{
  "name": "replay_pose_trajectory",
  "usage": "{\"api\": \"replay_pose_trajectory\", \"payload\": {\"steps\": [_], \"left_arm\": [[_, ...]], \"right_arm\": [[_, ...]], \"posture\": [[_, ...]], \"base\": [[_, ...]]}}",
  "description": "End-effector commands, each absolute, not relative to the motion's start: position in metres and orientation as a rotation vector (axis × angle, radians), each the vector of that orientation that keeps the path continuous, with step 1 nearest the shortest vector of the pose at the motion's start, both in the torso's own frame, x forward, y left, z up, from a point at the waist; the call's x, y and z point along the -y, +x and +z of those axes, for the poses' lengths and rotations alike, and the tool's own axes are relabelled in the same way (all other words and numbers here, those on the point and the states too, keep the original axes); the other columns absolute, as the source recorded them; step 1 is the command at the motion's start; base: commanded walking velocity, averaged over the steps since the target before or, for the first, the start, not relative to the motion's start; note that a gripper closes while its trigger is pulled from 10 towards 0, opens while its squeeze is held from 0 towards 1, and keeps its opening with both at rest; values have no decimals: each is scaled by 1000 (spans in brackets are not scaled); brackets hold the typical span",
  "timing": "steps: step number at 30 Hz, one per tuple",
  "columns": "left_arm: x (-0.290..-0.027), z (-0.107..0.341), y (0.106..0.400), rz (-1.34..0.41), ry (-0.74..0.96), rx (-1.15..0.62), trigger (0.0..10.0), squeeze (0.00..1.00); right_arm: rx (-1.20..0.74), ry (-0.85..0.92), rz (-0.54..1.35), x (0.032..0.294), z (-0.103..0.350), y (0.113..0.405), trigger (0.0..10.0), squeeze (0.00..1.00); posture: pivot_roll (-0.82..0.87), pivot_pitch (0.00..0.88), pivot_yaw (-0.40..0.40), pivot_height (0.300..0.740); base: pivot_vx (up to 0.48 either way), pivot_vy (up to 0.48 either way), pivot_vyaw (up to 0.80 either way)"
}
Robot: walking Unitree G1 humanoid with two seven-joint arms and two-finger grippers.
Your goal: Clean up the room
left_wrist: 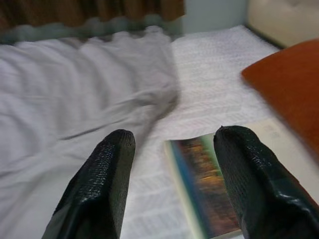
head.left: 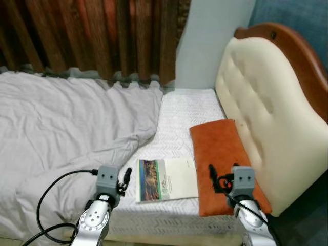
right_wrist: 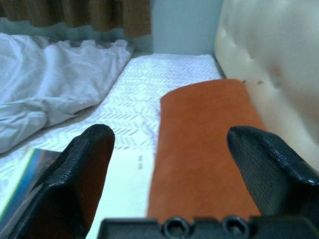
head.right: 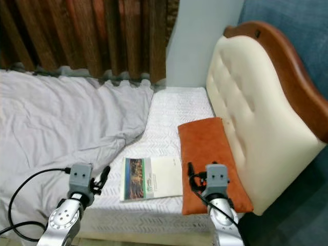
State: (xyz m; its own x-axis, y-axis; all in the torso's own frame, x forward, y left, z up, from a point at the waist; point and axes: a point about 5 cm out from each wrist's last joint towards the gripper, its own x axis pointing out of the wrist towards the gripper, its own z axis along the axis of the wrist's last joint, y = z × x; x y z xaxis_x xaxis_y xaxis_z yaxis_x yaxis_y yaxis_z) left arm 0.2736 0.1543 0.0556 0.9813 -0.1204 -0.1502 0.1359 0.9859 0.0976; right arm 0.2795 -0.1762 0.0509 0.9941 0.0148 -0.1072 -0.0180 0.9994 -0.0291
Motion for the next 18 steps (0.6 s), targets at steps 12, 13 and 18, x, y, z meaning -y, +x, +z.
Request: {"api": "replay_pose_trajectory", "payload": {"steps": [12,13,18], "left_arm": [[-142,59,285,-170,108,-148,10000,0],[-142,59,286,-170,110,-149,10000,0],[-143,59,287,-171,112,-151,10000,0]], "right_arm": [[-182,-37,11,184,44,276,10000,0],[-184,-38,13,184,44,276,10000,0],[-189,-38,19,184,43,276,10000,0]], "posture": [[-15,9,-62,740],[-14,10,-63,740],[-15,11,-63,740]], "base": [[416,0,109],[454,0,0],[454,0,0]]}}
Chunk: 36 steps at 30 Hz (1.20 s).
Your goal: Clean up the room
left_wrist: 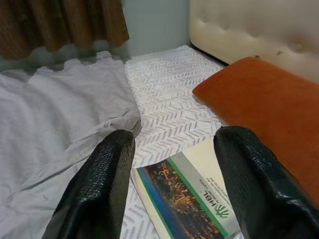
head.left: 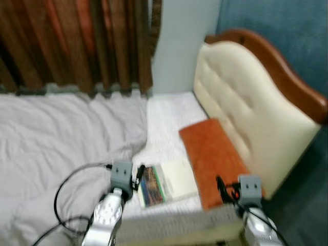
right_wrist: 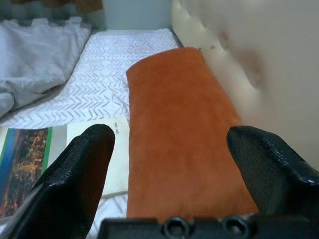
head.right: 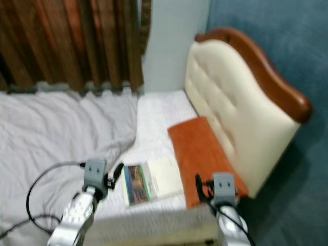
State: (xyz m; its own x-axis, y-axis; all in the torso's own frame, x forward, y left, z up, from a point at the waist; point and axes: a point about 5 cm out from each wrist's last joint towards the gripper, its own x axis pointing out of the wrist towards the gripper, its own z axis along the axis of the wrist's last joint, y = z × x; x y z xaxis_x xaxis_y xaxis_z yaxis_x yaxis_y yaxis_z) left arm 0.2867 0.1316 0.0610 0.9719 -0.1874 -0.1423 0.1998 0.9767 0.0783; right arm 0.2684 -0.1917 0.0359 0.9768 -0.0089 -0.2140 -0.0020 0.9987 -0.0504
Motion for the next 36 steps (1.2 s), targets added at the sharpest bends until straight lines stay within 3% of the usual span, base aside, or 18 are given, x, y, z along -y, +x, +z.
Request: {"api": "replay_pose_trajectory", "payload": {"steps": [1,23,26,27,30,31,35,36], "left_arm": [[-143,59,288,-171,111,-153,10000,0],[-137,62,300,-229,142,-160,10000,0],[-138,68,298,-274,142,-140,10000,0],[-137,76,294,-354,164,-112,10000,0],[-136,77,290,-486,168,-115,10000,0],[-140,80,284,-509,186,-105,10000,0],[-157,58,262,-610,301,-171,10000,0],[-171,51,241,-630,332,-215,10000,0]], "right_arm": [[-191,-39,21,183,43,276,10000,0],[-216,-21,41,178,40,278,10000,0],[-258,39,56,166,35,286,10000,0],[-310,94,56,156,28,291,10000,0],[-373,153,35,149,20,299,10000,0],[-371,167,29,145,21,298,10000,0],[-421,187,36,132,16,304,10000,0],[-420,160,64,121,19,311,10000,0]], "posture": [[-15,11,-64,740],[-17,35,-50,740],[9,119,-30,740],[42,201,-19,740],[65,253,-11,740],[109,334,-4,740],[148,423,8,740],[188,536,28,740]], "base": [[454,0,0],[458,0,0],[156,0,0],[0,0,0],[0,0,0],[0,0,0],[0,0,0],[0,0,0]]}}
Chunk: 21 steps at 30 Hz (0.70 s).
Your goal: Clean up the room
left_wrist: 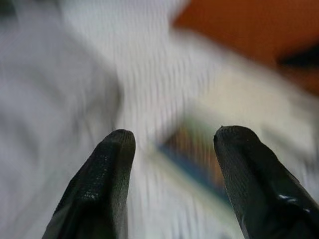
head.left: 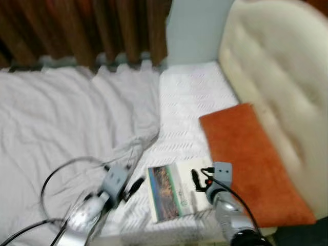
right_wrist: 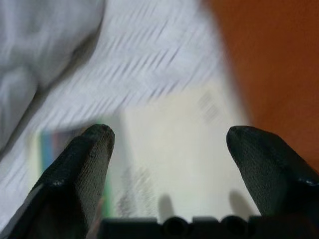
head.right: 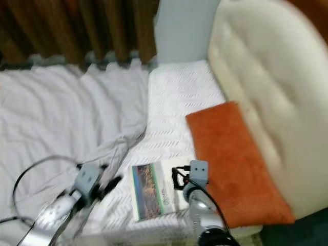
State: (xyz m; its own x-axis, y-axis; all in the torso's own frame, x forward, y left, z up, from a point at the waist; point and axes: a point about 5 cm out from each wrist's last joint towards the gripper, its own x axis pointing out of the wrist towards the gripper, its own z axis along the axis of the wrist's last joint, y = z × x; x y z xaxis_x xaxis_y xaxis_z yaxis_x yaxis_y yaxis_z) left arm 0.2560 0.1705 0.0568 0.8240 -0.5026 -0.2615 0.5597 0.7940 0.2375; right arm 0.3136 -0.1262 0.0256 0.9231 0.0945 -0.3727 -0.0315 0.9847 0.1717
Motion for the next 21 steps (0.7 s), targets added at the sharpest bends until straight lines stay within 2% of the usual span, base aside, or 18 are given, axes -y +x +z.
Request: {"api": "replay_pose_trajectory", "payload": {"steps": [1,2,4,13,18,21], "left_arm": [[-175,52,232,-630,337,-229,10000,0],[-175,52,232,-630,337,-229,10000,0],[-184,59,209,-607,322,-248,10000,0],[-173,64,159,-542,252,-274,10000,0],[-169,69,141,-525,223,-304,10000,0],[-168,69,134,-523,220,-321,10000,0]], "right_arm": [[-416,128,79,117,22,314,10000,0],[-416,128,79,117,22,314,10000,0],[-394,87,102,110,29,322,10000,0],[-380,7,88,101,36,330,10000,0],[-391,-51,79,102,34,329,10000,0],[-394,-116,20,115,33,330,10000,0]], "posture": [[194,554,33,740],[194,554,33,740],[207,614,21,740],[225,651,-12,740],[234,671,-14,740],[235,674,-15,740]], "base": [[0,0,0],[0,0,0],[0,0,0],[0,0,0],[0,0,0],[0,0,0]]}}
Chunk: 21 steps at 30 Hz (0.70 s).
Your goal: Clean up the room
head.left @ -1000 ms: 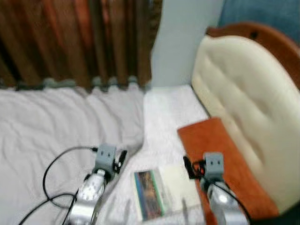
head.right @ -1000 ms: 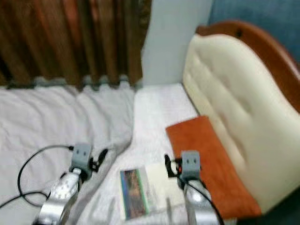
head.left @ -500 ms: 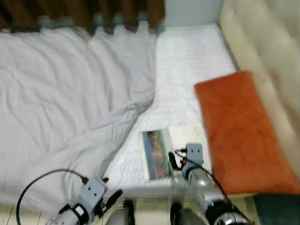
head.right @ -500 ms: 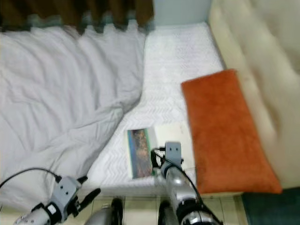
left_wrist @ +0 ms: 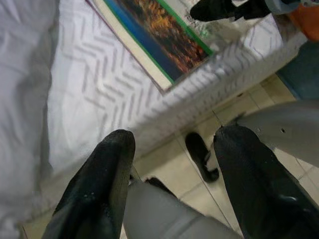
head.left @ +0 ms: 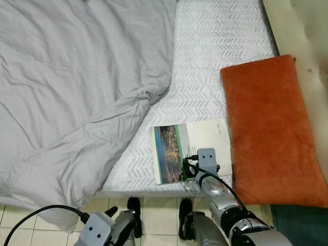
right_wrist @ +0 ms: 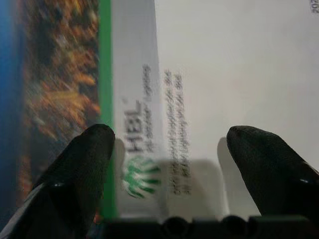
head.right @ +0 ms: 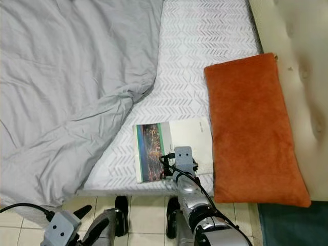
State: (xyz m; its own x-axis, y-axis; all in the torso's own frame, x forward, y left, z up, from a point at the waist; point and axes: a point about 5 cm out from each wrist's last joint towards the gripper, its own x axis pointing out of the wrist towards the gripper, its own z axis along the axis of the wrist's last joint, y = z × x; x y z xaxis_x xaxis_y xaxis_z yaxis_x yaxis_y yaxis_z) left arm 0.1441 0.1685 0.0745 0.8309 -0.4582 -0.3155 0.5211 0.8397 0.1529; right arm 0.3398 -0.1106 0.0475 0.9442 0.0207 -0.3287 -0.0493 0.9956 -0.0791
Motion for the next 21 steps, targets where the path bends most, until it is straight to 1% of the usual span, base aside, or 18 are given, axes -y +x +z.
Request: {"api": "replay_pose_trajectory", "payload": {"steps": [1,5,8,11,13,21], "left_arm": [[-167,70,130,-518,219,-330,10000,0],[-168,73,127,-503,216,-342,10000,0],[-170,73,124,-495,216,-359,10000,0],[-170,72,124,-488,213,-369,10000,0],[-167,70,123,-484,214,-379,10000,0],[-163,67,120,-482,211,-394,10000,0]], "right_arm": [[-393,-160,-67,131,32,330,10000,0],[-421,-174,-173,153,27,325,10000,0],[-474,-116,-170,155,18,319,10000,0],[-503,-44,-86,142,13,317,10000,0],[-537,13,-21,128,10,314,10000,0],[-587,89,29,110,3,308,10000,0]], "posture": [[236,673,-12,740],[230,676,-10,740],[226,678,-10,740],[223,681,-11,740],[224,685,-12,740],[225,687,-17,740]], "base": [[0,0,0],[0,0,0],[0,0,0],[0,0,0],[0,0,0],[0,0,0]]}}
